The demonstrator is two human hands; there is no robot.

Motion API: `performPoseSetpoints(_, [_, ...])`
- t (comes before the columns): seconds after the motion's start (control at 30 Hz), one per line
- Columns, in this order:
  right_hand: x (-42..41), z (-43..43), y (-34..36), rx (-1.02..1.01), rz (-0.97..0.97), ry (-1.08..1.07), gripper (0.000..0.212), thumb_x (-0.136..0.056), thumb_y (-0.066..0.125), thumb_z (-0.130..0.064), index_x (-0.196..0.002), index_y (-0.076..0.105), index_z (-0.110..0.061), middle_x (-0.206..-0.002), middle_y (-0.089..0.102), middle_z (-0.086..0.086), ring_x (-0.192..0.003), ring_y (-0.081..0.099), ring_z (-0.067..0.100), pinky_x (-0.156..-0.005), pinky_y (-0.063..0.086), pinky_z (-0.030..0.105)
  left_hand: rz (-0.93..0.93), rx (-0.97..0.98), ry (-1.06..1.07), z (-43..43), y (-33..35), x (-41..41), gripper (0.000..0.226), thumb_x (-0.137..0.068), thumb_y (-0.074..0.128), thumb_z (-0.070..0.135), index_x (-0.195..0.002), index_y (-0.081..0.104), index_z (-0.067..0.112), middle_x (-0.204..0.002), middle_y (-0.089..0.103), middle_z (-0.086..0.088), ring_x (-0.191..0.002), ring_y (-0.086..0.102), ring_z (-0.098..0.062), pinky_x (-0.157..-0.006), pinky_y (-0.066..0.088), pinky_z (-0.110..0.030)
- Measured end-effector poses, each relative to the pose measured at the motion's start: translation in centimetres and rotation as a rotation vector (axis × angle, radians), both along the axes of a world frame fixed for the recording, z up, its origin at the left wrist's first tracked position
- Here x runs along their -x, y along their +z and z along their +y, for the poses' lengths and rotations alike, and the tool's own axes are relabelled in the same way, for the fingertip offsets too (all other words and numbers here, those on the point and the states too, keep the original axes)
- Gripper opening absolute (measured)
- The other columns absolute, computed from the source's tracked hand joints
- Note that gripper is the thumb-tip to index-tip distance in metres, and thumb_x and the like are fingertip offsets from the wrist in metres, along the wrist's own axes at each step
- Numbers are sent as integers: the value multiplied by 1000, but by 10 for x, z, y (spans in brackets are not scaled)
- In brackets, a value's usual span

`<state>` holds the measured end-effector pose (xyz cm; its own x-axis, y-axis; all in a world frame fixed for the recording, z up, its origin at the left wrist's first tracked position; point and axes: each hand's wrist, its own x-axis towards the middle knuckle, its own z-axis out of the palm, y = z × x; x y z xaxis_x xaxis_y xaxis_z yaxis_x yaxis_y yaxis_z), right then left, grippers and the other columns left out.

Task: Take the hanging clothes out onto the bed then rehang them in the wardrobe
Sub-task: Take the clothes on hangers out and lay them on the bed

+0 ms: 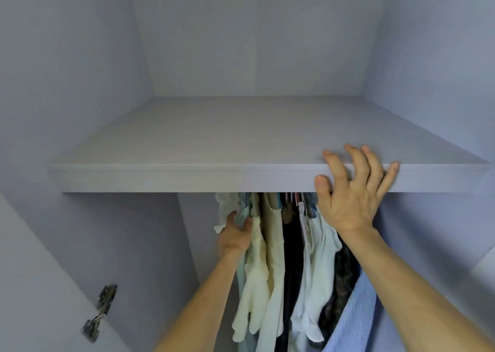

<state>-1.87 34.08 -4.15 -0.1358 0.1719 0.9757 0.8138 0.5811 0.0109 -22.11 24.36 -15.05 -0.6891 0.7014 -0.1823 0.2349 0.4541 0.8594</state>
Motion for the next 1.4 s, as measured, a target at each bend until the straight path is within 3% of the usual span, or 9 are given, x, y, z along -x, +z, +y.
performPoseSetpoints(0.17, [1,5,-2,-48,6,-8,41,-100,34,-48,-133,52,-31,-139,45,6,-136,37,28,-116,10,63,-45,-149,179,18,2,-3,38,-102,46,18,-139,41,14,-125,62,-15,-109,61,-36,-91,51,-38])
performPoseSetpoints(0.27, [0,4,-2,-45,-6,-11,40,-100,34,-48,-133,52,-31,-139,44,5,-135,37,28,-116,10,62,-133,-305,231,16,2,-1,44,-99,50,15,-141,45,23,-118,62,-7,-100,61,-26,-84,45,-28])
performPoseSetpoints(0.43, [0,2,-1,-26,-12,-28,41,-100,34,-48,-133,52,-32,-138,45,5,-135,37,28,-117,10,62,-277,-471,182,9,4,6,40,-96,58,16,-133,62,30,-118,63,6,-98,58,-4,-90,40,-20])
performPoseSetpoints(0.57, [-1,-2,-2,21,-25,-31,40,-100,34,-48,-131,52,-32,-138,44,4,-135,36,27,-117,9,61,-322,-532,216,7,16,5,35,-98,59,32,-132,64,24,-121,61,12,-116,54,-11,-104,37,-24])
performPoseSetpoints(0.73, [-3,-9,2,125,-58,-54,40,-101,28,-51,-130,50,-34,-137,45,5,-136,35,27,-118,5,59,-184,-495,262,9,32,2,30,-101,55,25,-128,67,19,-125,68,-3,-114,61,-24,-99,45,-30])
performPoseSetpoints(0.87, [-6,-15,7,201,-98,-71,40,-99,31,-52,-130,49,-33,-139,45,7,-137,34,29,-118,3,59,-244,-546,271,-1,37,-2,32,-101,57,23,-132,63,19,-132,64,0,-123,57,-21,-105,38,-25])
performPoseSetpoints(1.07, [-10,-27,16,329,-164,-87,42,-96,32,-53,-131,46,-34,-139,46,9,-138,34,31,-116,6,61,-298,-556,299,-13,51,7,35,-99,60,23,-133,63,16,-133,62,-2,-125,55,-24,-115,38,-40])
performPoseSetpoints(1.33, [-14,-44,25,441,-206,-108,42,-100,29,-53,-132,47,-34,-141,45,7,-140,33,28,-118,12,61,-315,-529,350,-17,64,9,31,-101,57,19,-130,64,11,-120,60,0,-121,56,-28,-111,41,-38])
performPoseSetpoints(1.4, [-14,-48,28,458,-199,-112,40,-101,31,-53,-133,48,-35,-141,45,6,-141,33,27,-118,12,60,-233,-445,301,-15,61,14,33,-103,52,27,-132,63,16,-128,62,-4,-121,56,-33,-108,43,-41])
